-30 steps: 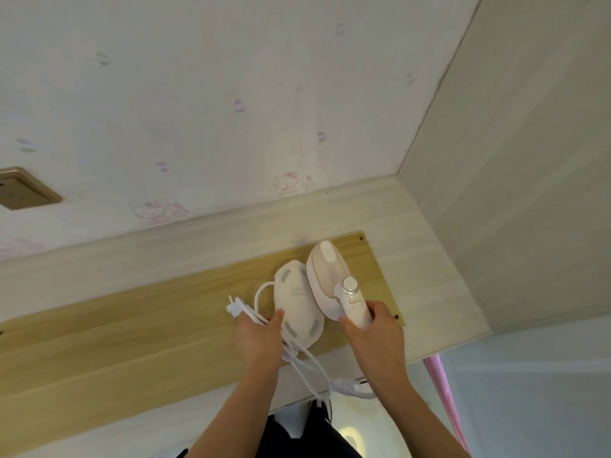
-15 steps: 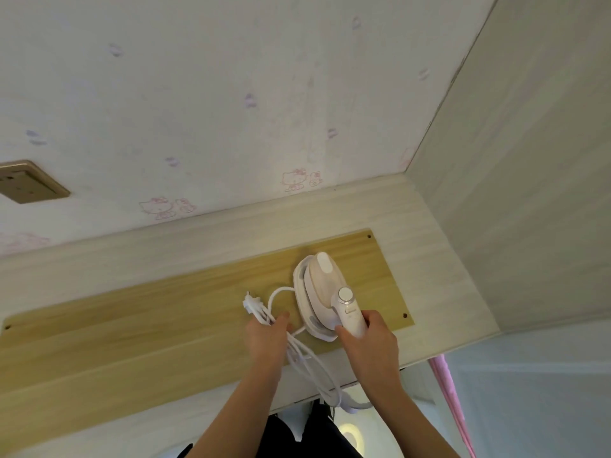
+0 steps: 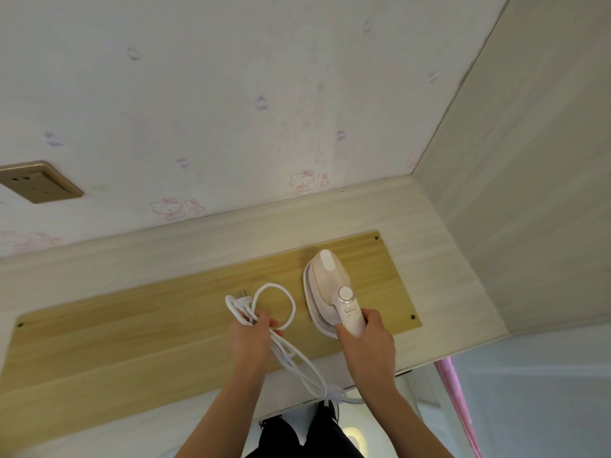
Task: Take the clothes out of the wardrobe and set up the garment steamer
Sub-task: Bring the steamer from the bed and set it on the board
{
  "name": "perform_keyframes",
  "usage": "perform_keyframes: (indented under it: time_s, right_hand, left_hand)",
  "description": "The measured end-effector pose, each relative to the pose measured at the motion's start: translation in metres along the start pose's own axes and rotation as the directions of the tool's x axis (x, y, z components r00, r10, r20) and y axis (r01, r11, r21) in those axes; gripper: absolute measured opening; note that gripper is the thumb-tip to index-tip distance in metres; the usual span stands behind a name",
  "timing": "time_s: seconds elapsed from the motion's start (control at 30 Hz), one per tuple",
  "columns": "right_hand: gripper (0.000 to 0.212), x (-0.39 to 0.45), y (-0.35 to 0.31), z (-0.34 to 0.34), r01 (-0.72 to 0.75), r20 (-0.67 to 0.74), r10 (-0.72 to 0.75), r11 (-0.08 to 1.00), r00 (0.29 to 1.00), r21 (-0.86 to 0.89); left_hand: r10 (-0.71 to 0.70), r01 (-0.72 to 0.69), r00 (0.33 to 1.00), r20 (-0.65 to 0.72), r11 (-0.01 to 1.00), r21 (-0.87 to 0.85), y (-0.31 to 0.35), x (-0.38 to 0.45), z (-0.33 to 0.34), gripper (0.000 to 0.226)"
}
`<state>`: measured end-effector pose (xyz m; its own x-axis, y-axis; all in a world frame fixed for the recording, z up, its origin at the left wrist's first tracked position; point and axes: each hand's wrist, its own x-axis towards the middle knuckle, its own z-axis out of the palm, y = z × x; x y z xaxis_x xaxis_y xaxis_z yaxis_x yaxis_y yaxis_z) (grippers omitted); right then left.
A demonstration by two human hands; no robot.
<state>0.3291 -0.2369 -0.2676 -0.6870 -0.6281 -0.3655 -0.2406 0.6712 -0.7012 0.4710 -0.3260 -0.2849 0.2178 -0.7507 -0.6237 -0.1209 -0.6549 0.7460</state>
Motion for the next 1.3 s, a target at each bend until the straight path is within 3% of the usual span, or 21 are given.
perform_keyframes:
  time_s: [0.4, 0.73, 0.9, 1.0, 1.1, 1.2, 1.3]
  right_hand:
    - [0.03, -0.004, 0.007, 0.012, -0.015, -0.041, 0.016, 1.0, 0.999, 0.02]
    - [0.035, 0.002, 0.004, 0.011, 0.033, -0.042, -0.037, 0.996, 0.998, -0.083]
    - [0.039, 0.013, -0.001, 0.007, 0.038, 0.054, -0.03, 0.987, 0.998, -0.156]
    - [0.053, 0.014, -0.003, 0.003, 0.067, 0.138, -0.024, 0.944, 0.99, -0.322]
    - [0.064, 0.013, -0.015, -0.005, 0.178, 0.062, -0.171, 0.845, 0.983, -0.504]
    - [0.048, 0.009, -0.035, -0.011, 0.439, -0.004, -0.478, 0.81, 0.879, -0.389]
    - [0.029, 0.007, -0.051, -0.002, 0.586, 0.229, -0.545, 0.788, 0.807, -0.189]
  left_hand:
    - [-0.007, 0.007, 1.0, 0.01, 1.0, 0.007, -0.001, 0.001, -0.008, 0.02]
    - [0.038, -0.038, 0.999, -0.001, 0.999, -0.022, 0.006, 0.003, -0.016, 0.014]
    - [0.057, -0.056, 0.998, 0.023, 0.997, -0.048, 0.013, 0.007, -0.024, 0.011]
    - [0.073, -0.069, 0.995, 0.063, 0.995, -0.069, 0.017, 0.007, -0.031, 0.015]
    - [0.087, -0.078, 0.992, 0.09, 0.992, -0.098, 0.018, 0.008, -0.038, 0.02]
    - [0.109, -0.096, 0.989, 0.099, 0.987, -0.129, 0.018, 0.005, -0.046, 0.02]
    - [0.136, -0.116, 0.983, 0.12, 0.979, -0.166, 0.021, -0.001, -0.052, 0.023]
